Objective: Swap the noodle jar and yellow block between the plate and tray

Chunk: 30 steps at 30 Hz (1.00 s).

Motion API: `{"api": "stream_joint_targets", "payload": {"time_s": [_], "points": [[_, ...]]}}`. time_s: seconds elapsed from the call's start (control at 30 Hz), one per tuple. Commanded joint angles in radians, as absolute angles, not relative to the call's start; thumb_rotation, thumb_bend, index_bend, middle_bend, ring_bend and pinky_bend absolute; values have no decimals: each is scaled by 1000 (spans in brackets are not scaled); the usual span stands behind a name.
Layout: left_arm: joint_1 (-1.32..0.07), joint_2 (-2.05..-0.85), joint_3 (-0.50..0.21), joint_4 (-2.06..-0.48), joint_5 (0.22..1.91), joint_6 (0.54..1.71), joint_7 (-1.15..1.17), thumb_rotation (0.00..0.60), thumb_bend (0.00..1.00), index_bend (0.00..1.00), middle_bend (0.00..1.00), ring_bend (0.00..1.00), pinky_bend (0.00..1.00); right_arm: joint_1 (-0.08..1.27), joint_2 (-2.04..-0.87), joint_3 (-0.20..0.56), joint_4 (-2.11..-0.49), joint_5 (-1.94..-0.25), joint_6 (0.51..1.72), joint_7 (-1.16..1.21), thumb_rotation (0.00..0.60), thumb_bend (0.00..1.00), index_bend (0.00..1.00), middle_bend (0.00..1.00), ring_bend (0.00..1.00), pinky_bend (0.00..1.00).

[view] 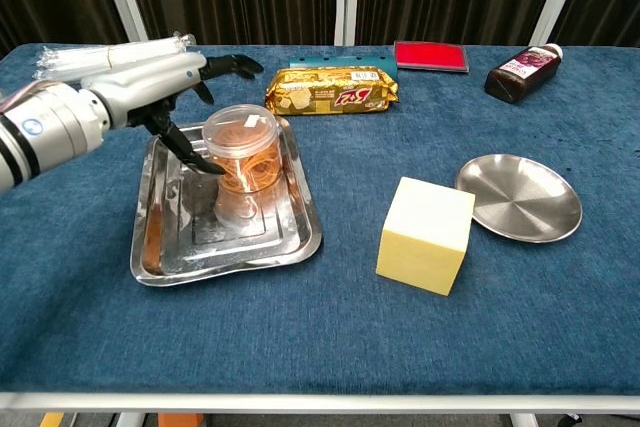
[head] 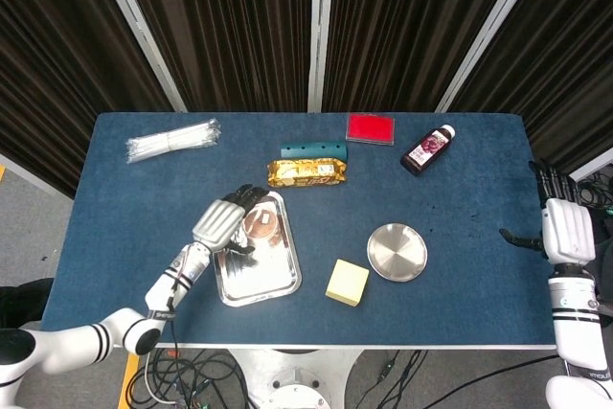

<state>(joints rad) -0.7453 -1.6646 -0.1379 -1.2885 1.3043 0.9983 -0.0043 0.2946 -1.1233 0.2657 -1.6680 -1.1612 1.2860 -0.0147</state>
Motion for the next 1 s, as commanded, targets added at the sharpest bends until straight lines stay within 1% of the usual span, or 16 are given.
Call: {"api": "stream_joint_targets", "payload": {"time_s": [0.03,0.2,0.37,0.47,0.53,0.67,0.87,1.0], "points": [[-711,-1606,-143,-1357,1297,1044,24,600,1,40,0,0,169,294,-1114,252,-1684,-1185,1281,-15,600,0,0,0,0,0],[-622,-1474,-123,-1502,1273,1137,104,600,0,40,0,0,152,300,-1079,218,-1748,-1248,1249,-18,600,0,0,0,0,0],[-532,-1393,-92,-1570,1266,1243,169,600,0,40,0,0,138,342,-1033,179,-1845,-1336,1173,-58,600,0,0,3,0,0],[-491,-1377,-77,-1589,1258,1274,171,600,0,41,0,0,134,386,-1025,160,-1896,-1373,1100,-88,600,0,0,7,0,0],[-466,-1373,-66,-1590,1254,1289,166,600,0,41,1,0,133,432,-1030,151,-1926,-1382,1028,-125,600,0,0,8,0,0],[-426,-1374,-58,-1579,1249,1308,138,600,0,42,5,0,131,525,-1075,146,-1942,-1354,903,-213,600,0,0,7,0,0],[-394,-1364,-63,-1557,1250,1316,106,600,0,42,6,0,130,629,-1130,139,-1949,-1278,788,-331,600,0,0,4,0,0],[-382,-1353,-66,-1556,1255,1313,92,600,0,43,6,0,130,687,-1141,129,-1952,-1228,729,-385,600,0,0,0,0,0]]}}
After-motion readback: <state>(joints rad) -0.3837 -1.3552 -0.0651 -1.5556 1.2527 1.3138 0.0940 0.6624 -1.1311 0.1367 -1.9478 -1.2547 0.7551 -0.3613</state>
